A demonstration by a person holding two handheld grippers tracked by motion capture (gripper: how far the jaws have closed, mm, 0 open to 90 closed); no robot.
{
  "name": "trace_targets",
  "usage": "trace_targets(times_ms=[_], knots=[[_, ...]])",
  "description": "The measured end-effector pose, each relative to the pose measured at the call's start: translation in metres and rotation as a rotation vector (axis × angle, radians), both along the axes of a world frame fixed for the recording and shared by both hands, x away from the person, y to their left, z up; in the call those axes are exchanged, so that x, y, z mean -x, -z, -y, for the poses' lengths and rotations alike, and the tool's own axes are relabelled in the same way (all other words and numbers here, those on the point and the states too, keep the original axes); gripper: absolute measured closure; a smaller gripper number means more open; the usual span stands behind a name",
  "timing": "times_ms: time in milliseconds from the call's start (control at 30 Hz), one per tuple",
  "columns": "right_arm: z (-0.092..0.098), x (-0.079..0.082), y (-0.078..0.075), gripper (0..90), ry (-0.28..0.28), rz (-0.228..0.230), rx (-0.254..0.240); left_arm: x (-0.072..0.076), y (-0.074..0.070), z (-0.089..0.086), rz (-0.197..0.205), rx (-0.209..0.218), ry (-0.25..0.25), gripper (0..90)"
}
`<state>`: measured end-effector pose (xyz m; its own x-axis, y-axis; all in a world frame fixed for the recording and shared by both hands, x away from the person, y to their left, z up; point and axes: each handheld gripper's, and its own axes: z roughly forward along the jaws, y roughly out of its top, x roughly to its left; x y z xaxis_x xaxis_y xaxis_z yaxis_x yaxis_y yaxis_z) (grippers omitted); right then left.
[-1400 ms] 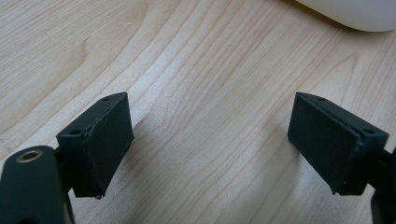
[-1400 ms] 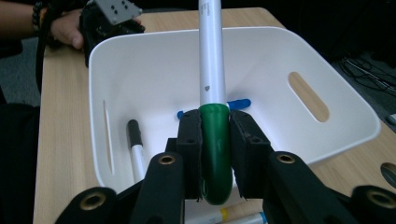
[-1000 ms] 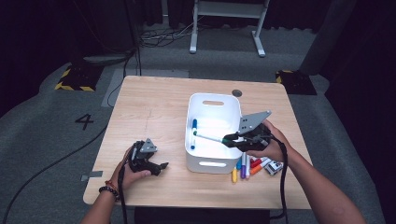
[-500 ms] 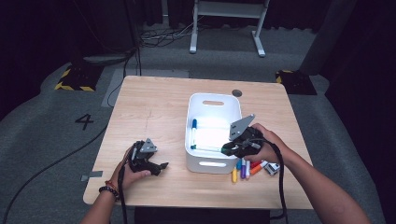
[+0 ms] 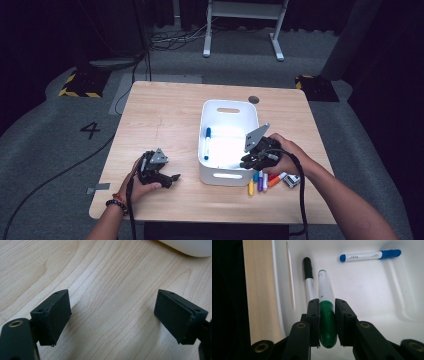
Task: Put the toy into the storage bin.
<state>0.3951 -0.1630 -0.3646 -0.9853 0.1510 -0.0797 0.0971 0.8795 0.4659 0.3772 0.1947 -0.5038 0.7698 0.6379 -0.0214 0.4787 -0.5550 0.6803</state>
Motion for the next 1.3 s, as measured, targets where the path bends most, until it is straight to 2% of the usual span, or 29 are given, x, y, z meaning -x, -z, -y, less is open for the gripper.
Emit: trace_targets(times_ms=[133, 200, 333, 367, 433, 467, 500, 567, 600, 633, 667, 700, 733, 833, 867, 900, 1000, 1033, 1100, 1133, 1167, 1233, 1300], knots=[[0.002, 0.0, -0.001, 74.2, 0.013, 0.0, -0.004, 0.0, 0.0, 0.0, 0.0, 0.0, 0.0, 14.3], [0.003, 0.0, -0.002, 72.1, 0.002, 0.008, -0.01, 0.0, 0.0, 0.0, 0.0, 0.0, 0.0, 14.3], [0.009, 0.003, -0.008, 68.3, 0.029, 0.013, -0.032, 0.0, 0.0, 0.0, 0.0, 0.0, 0.0, 14.3], [0.014, 0.004, -0.012, 66.2, 0.036, 0.038, -0.055, 0.0, 0.0, 0.0, 0.0, 0.0, 0.0, 14.3], [0.016, 0.004, -0.013, 65.6, 0.037, 0.043, -0.067, 0.0, 0.0, 0.0, 0.0, 0.0, 0.0, 14.3], [0.023, 0.005, -0.017, 64.9, 0.054, 0.055, -0.103, 0.0, 0.0, 0.0, 0.0, 0.0, 0.0, 14.3], [0.023, 0.005, -0.017, 64.9, 0.054, 0.055, -0.103, 0.0, 0.0, 0.0, 0.0, 0.0, 0.0, 14.3], [0.035, 0.006, -0.022, 60.5, 0.073, 0.074, -0.155, 0.0, 0.0, 0.0, 0.0, 0.0, 0.0, 14.2], [0.035, 0.006, -0.022, 60.5, 0.073, 0.074, -0.155, 0.0, 0.0, 0.0, 0.0, 0.0, 0.0, 14.2], [0.043, 0.007, -0.025, 58.9, 0.075, 0.076, -0.192, 0.0, 0.0, 0.0, 0.0, 0.0, 0.0, 14.3], [0.043, 0.007, -0.025, 58.9, 0.075, 0.076, -0.192, 0.0, 0.0, 0.0, 0.0, 0.0, 0.0, 14.3], [0.047, 0.008, -0.027, 57.6, 0.07, 0.087, -0.212, 0.0, 0.0, 0.0, 0.0, 0.0, 0.0, 14.2], [0.055, 0.01, -0.03, 56.9, 0.091, 0.1, -0.241, 0.0, 0.0, 0.0, 0.0, 0.0, 0.0, 14.3], [0.07, 0.009, -0.031, 57.0, 0.115, 0.122, -0.283, 0.0, 0.0, 0.0, 0.0, 0.0, 0.0, 14.2], [0.07, 0.009, -0.031, 57.0, 0.115, 0.122, -0.283, 0.0, 0.0, 0.0, 0.0, 0.0, 0.0, 14.3], [0.08, 0.009, -0.031, 58.4, 0.134, 0.122, -0.302, 0.0, 0.0, 0.0, -0.001, 0.001, 0.0, 14.3], [0.09, 0.008, -0.029, 58.6, 0.149, 0.135, -0.31, 0.0, 0.0, 0.0, -0.001, -0.001, 0.001, 14.2], [0.098, 0.006, -0.024, 59.0, 0.182, 0.148, -0.302, 0.0, 0.0, 0.0, -0.001, -0.001, 0.0, 14.2], [0.102, 0.004, -0.021, 59.0, 0.198, 0.157, -0.294, 0.0, 0.0, 0.0, -0.001, -0.001, 0.0, 14.3], [0.109, 0.0, -0.013, 59.1, 0.234, 0.17, -0.277, 0.0, 0.0, 0.0, -0.001, -0.001, 0.0, 14.3], [0.109, 0.0, -0.013, 59.1, 0.234, 0.17, -0.277, 0.0, 0.0, 0.0, -0.003, 0.003, 0.0, 14.3], [0.116, -0.008, 0.003, 59.6, 0.279, 0.174, -0.242, 0.0, 0.0, 0.0, 0.0, 0.0, -0.002, 14.3], [0.117, -0.012, 0.008, 60.1, 0.287, 0.17, -0.235, 0.0, 0.0, 0.0, -0.003, 0.003, -0.002, 14.3]])
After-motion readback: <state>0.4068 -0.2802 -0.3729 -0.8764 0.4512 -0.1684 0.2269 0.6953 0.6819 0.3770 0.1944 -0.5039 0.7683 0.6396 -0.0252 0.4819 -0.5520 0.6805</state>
